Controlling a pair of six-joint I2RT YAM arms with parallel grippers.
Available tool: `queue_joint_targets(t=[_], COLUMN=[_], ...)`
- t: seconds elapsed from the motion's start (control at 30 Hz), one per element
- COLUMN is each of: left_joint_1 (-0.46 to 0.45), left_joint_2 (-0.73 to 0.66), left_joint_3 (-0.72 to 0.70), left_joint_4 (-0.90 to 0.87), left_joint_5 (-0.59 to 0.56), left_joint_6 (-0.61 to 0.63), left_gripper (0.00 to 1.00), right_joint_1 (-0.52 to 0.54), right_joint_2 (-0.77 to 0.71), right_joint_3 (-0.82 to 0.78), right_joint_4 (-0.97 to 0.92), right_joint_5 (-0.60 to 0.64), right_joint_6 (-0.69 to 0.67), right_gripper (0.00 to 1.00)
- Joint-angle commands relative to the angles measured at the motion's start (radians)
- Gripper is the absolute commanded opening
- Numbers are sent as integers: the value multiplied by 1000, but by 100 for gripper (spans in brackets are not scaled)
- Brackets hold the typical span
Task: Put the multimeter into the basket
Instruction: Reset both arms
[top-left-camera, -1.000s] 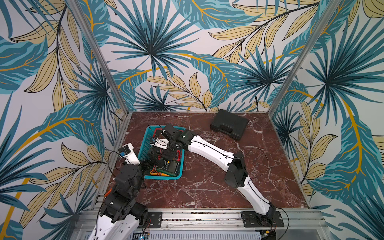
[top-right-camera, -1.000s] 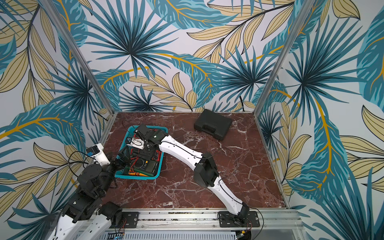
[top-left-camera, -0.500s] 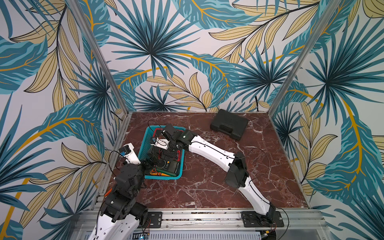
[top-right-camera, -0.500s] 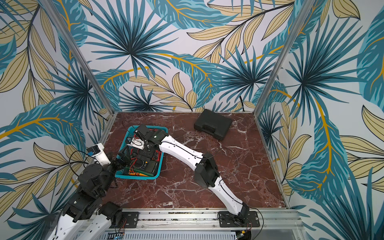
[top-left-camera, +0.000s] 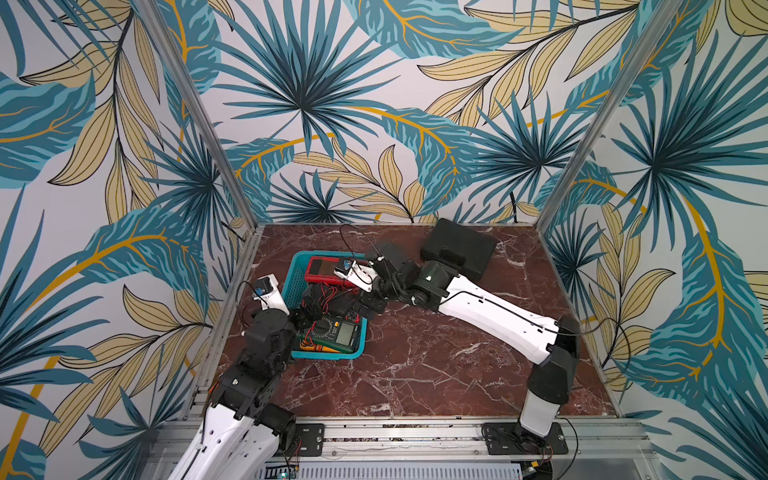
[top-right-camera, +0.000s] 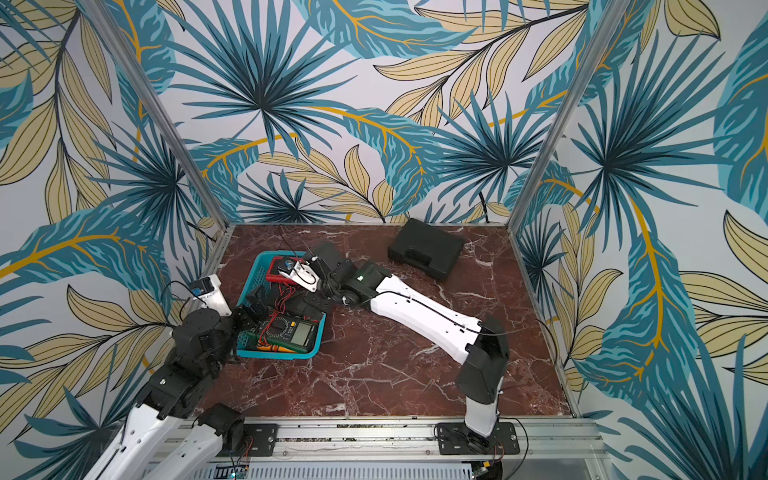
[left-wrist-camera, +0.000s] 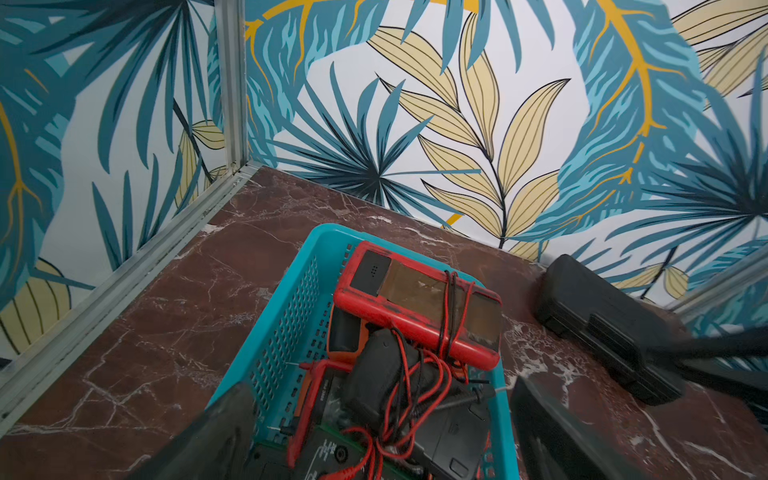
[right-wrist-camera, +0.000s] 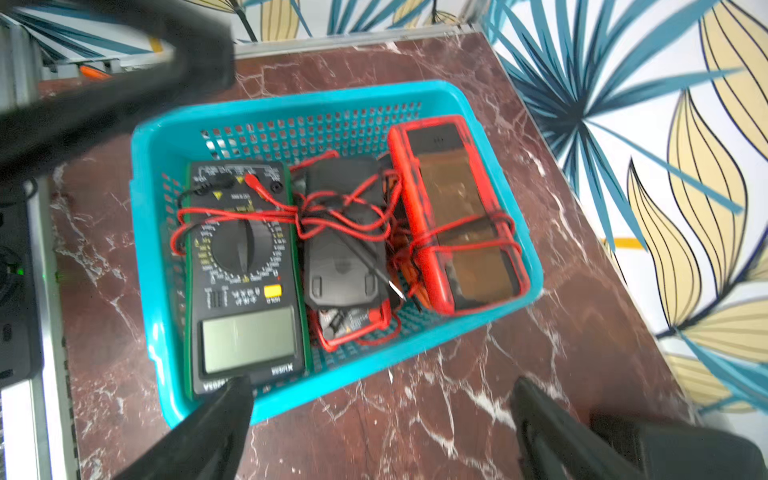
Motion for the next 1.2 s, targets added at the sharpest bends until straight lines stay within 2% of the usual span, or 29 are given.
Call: queue_joint_targets(t=[0.0,0.13,0.27,0.47,0.57,0.73,0.87,1.17], left_joint_1=[77,164,305,474,508,526,528,528], left_joint_2=[111,186,261,332,354,386,437,563], left_joint_3=[82,111,123,46,10,-31,-48,-38], left_joint_4=[52,135,158,246,246,198,173,131], left_joint_5=[10,-7,65,152,113,10,-34,-13], left_joint_6=[57,79,56,-22,-38,-51,-27,36], left_gripper=[100,100,100,100,100,100,100,100], right_joint_1=[-20,-80,-248,-418,-470,-541,-592,-645], right_joint_2=[-116,-287,-461,-711,-786,-793,-760,-728], right_joint_3=[-189,-377,-552,-768,-837,-870,-873,-899], right_joint_4=[94,133,170,288,349,379,386,442], right_joint_5=[131,249,254,344,450,533,530,521], right_joint_6=[89,160,268,315,341,410,469,512], right_gripper=[99,100,100,100,100,100,100,100])
